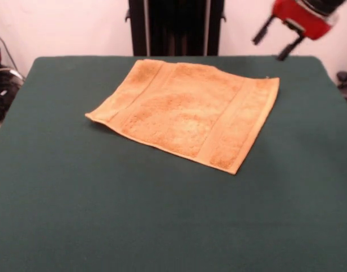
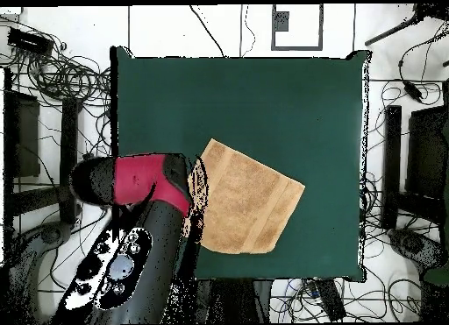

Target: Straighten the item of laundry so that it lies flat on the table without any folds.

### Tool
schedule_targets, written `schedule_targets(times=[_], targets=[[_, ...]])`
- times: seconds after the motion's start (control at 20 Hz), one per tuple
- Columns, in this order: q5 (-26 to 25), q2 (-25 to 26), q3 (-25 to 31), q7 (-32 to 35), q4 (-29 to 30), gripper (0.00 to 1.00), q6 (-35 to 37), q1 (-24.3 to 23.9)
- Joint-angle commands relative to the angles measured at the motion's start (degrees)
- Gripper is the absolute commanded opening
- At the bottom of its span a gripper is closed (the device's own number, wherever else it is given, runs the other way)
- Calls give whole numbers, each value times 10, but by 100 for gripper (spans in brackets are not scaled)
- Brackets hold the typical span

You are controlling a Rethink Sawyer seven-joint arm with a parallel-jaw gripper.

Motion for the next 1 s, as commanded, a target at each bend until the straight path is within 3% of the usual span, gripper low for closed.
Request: schedule_targets(times=[0.05,0.4,0.65,1.0], targets=[[-59,-15,59,-120,-1,100,56,-89],[-86,-22,111,-168,-41,100,64,-202],[-84,-35,171,-197,-4,100,24,-284],[-117,-44,214,-182,47,100,-57,-331]])
